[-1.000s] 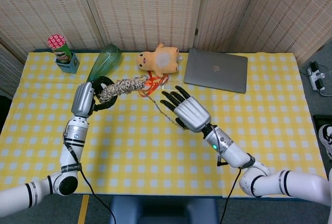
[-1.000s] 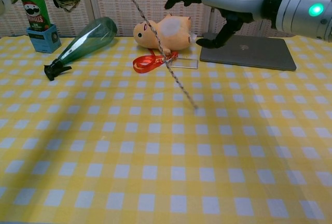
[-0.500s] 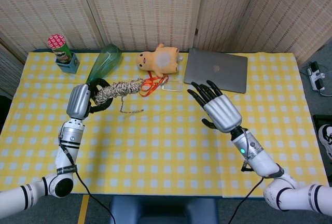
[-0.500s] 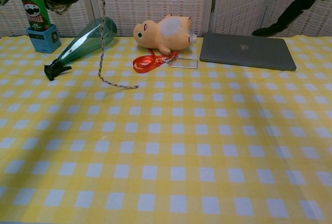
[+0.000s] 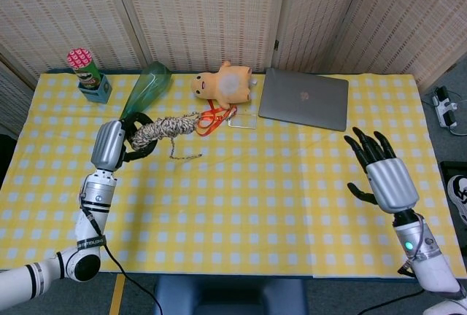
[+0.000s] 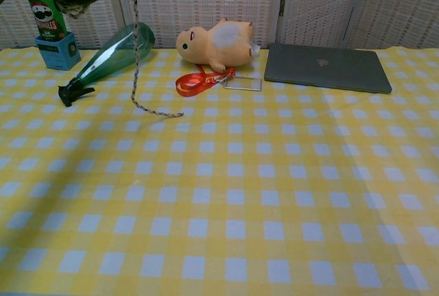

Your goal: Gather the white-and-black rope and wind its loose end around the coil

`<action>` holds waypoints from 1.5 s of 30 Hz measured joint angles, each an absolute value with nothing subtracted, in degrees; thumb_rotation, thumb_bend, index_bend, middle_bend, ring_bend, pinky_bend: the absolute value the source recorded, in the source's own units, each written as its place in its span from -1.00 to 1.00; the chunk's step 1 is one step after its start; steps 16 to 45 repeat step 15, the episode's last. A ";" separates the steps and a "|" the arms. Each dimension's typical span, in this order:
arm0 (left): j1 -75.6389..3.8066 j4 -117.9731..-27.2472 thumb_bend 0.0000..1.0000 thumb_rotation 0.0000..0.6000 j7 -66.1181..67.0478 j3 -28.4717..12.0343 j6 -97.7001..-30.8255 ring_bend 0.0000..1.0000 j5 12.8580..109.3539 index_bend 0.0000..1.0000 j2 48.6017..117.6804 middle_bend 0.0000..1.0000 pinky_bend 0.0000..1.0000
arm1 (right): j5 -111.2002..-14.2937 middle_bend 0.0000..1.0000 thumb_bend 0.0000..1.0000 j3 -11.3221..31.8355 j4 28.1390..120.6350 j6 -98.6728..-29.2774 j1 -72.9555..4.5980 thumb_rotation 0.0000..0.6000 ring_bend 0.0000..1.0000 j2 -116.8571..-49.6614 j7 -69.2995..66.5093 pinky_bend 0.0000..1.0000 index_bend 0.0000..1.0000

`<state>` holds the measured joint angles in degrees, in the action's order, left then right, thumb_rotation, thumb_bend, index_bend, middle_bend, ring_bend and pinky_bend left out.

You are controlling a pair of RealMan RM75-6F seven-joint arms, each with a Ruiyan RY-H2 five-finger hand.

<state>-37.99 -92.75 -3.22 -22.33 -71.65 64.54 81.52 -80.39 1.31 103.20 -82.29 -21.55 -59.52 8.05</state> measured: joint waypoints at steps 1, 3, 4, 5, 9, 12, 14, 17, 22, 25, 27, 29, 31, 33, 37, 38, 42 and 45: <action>-37.93 -92.88 0.57 1.00 -3.21 -22.34 -71.64 0.35 64.55 0.59 81.44 0.58 0.37 | -80.54 -1.00 -0.45 0.89 102.92 -83.77 -20.03 1.00 -0.78 -59.49 7.14 -0.94 -1.00; -37.81 -92.99 0.57 1.00 -3.30 -22.39 -71.66 0.35 64.60 0.59 81.34 0.58 0.37 | -80.91 -1.00 -0.45 -0.04 102.13 -86.77 -16.76 1.00 -0.79 -59.49 4.70 -0.94 -1.00; -37.75 -93.05 0.57 1.00 -3.35 -22.41 -71.67 0.35 64.64 0.59 81.30 0.58 0.37 | -81.09 -1.00 -0.45 -0.43 101.69 -87.87 -15.46 1.00 -0.78 -59.53 3.65 -0.94 -1.00; -37.70 -93.12 0.57 1.00 -3.43 -22.42 -71.69 0.35 64.69 0.59 81.26 0.58 0.37 | -81.24 -1.00 -0.45 -0.82 101.21 -88.85 -14.24 1.00 -0.78 -59.60 2.75 -0.94 -1.00; -37.56 -93.19 0.57 1.00 -3.39 -22.40 -71.86 0.35 65.06 0.59 81.20 0.58 0.37 | -81.43 -1.00 -0.45 -2.31 98.74 -91.50 -9.48 1.00 -0.79 -60.55 0.40 -0.94 -1.00; -37.42 -93.20 0.57 1.00 -3.35 -22.42 -72.23 0.35 65.33 0.59 81.28 0.58 0.37 | -81.28 -0.99 -0.45 -2.77 96.79 -92.01 -7.43 1.00 -0.79 -61.65 -1.62 -0.94 -1.00; -37.36 -93.24 0.57 1.00 -3.38 -22.46 -72.27 0.35 65.40 0.59 81.30 0.58 0.37 | -81.24 -0.99 -0.45 -2.82 95.65 -92.01 -6.70 1.00 -0.78 -62.31 -2.77 -0.94 -1.00; -37.35 -93.28 0.57 1.00 -3.37 -22.47 -72.24 0.35 65.42 0.59 81.27 0.58 0.37 | -81.37 -0.99 -0.45 -2.78 94.97 -91.93 -6.46 1.00 -0.78 -62.61 -3.55 -0.94 -1.00; -37.35 -93.28 0.57 1.00 -3.37 -22.47 -72.24 0.35 65.42 0.59 81.27 0.58 0.37 | -81.37 -0.99 -0.45 -2.78 94.97 -91.93 -6.46 1.00 -0.78 -62.61 -3.55 -0.94 -1.00; -37.35 -93.28 0.57 1.00 -3.37 -22.47 -72.24 0.35 65.42 0.59 81.27 0.58 0.37 | -81.37 -0.99 -0.45 -2.78 94.97 -91.93 -6.46 1.00 -0.78 -62.61 -3.55 -0.94 -1.00; -37.35 -93.28 0.57 1.00 -3.37 -22.47 -72.24 0.35 65.42 0.59 81.27 0.58 0.37 | -81.37 -0.99 -0.45 -2.78 94.97 -91.93 -6.46 1.00 -0.78 -62.61 -3.55 -0.94 -1.00; -37.35 -93.28 0.57 1.00 -3.37 -22.47 -72.24 0.35 65.42 0.59 81.27 0.58 0.37 | -81.37 -0.99 -0.45 -2.78 94.97 -91.93 -6.46 1.00 -0.78 -62.61 -3.55 -0.94 -1.00; -37.35 -93.28 0.57 1.00 -3.37 -22.47 -72.24 0.35 65.42 0.59 81.27 0.58 0.37 | -81.37 -0.99 -0.45 -2.78 94.97 -91.93 -6.46 1.00 -0.78 -62.61 -3.55 -0.94 -1.00; -37.35 -93.28 0.57 1.00 -3.37 -22.47 -72.24 0.35 65.42 0.59 81.27 0.58 0.37 | -81.37 -0.99 -0.45 -2.78 94.97 -91.93 -6.46 1.00 -0.78 -62.61 -3.55 -0.94 -1.00; -37.35 -93.28 0.57 1.00 -3.37 -22.47 -72.24 0.35 65.42 0.59 81.27 0.58 0.37 | -81.37 -0.99 -0.45 -2.78 94.97 -91.93 -6.46 1.00 -0.78 -62.61 -3.55 -0.94 -1.00; -37.35 -93.28 0.57 1.00 -3.37 -22.47 -72.24 0.35 65.42 0.59 81.27 0.58 0.37 | -81.37 -0.99 -0.45 -2.78 94.97 -91.93 -6.46 1.00 -0.78 -62.61 -3.55 -0.94 -1.00; -37.35 -93.28 0.57 1.00 -3.37 -22.47 -72.24 0.35 65.42 0.59 81.27 0.58 0.37 | -81.37 -0.99 -0.45 -2.78 94.97 -91.93 -6.46 1.00 -0.78 -62.61 -3.55 -0.94 -1.00; -37.35 -93.28 0.57 1.00 -3.37 -22.47 -72.24 0.35 65.42 0.59 81.27 0.58 0.37 | -81.37 -0.99 -0.45 -2.78 94.97 -91.93 -6.46 1.00 -0.78 -62.61 -3.55 -0.94 -1.00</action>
